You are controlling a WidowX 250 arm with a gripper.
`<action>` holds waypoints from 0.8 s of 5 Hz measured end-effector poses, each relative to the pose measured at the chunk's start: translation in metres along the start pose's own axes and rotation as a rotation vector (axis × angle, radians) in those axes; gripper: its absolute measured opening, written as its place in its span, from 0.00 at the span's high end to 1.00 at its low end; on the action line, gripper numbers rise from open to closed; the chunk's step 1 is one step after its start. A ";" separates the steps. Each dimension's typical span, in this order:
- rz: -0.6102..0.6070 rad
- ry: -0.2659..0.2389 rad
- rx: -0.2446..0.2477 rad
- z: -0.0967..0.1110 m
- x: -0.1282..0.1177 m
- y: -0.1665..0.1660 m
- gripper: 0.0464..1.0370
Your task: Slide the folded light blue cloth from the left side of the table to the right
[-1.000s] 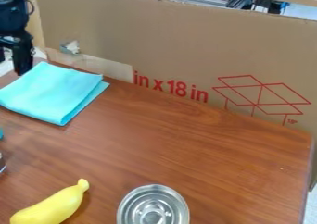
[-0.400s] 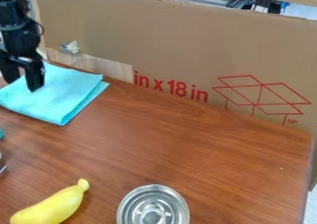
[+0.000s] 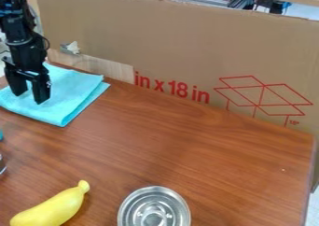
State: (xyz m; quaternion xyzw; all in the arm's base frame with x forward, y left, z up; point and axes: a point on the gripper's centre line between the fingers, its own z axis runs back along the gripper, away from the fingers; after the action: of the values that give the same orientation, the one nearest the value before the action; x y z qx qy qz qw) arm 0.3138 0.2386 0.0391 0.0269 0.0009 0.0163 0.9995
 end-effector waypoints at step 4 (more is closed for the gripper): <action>-0.082 -0.047 -0.102 -0.011 0.022 -0.060 0.04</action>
State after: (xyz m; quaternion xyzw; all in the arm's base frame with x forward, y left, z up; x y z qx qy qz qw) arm 0.3378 0.1805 0.0250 -0.0238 -0.0222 -0.0254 0.9992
